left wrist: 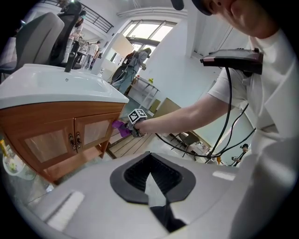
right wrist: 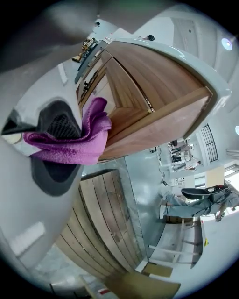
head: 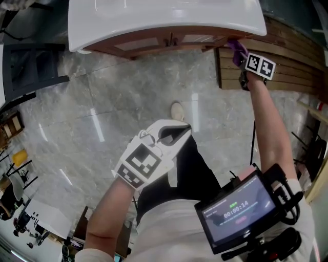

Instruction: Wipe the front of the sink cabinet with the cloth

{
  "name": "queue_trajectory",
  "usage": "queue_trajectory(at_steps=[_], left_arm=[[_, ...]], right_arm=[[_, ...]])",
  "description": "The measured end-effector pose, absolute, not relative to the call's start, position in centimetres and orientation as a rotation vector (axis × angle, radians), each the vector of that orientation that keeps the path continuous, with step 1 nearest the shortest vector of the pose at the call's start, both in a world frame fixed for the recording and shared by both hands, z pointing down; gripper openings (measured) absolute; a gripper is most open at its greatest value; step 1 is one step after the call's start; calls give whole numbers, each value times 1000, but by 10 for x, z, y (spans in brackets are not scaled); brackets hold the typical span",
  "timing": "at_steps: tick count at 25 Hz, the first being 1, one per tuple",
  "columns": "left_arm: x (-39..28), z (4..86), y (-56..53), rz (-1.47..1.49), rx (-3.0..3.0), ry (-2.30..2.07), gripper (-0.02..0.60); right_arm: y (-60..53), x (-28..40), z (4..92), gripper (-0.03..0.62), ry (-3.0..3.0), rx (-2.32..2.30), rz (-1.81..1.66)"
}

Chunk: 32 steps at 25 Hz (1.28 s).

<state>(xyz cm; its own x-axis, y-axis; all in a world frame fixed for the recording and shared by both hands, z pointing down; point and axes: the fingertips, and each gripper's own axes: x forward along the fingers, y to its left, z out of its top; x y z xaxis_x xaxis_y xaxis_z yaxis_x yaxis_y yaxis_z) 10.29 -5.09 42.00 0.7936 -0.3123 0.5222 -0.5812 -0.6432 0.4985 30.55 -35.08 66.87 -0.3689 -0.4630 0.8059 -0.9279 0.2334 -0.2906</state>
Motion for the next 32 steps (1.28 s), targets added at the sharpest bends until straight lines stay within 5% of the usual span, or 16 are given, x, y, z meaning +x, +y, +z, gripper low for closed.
queue_trajectory(at_steps=[7, 25, 32], left_arm=[[75, 411, -38, 478, 2292, -732, 8], [-51, 428, 30, 377, 2127, -1042, 8], [-79, 448, 46, 357, 2054, -1119, 8]], right_arm=[[-284, 234, 669, 83, -2024, 1087, 1013], [-165, -117, 699, 83, -2212, 477, 944], [-152, -204, 727, 83, -2226, 380, 991]])
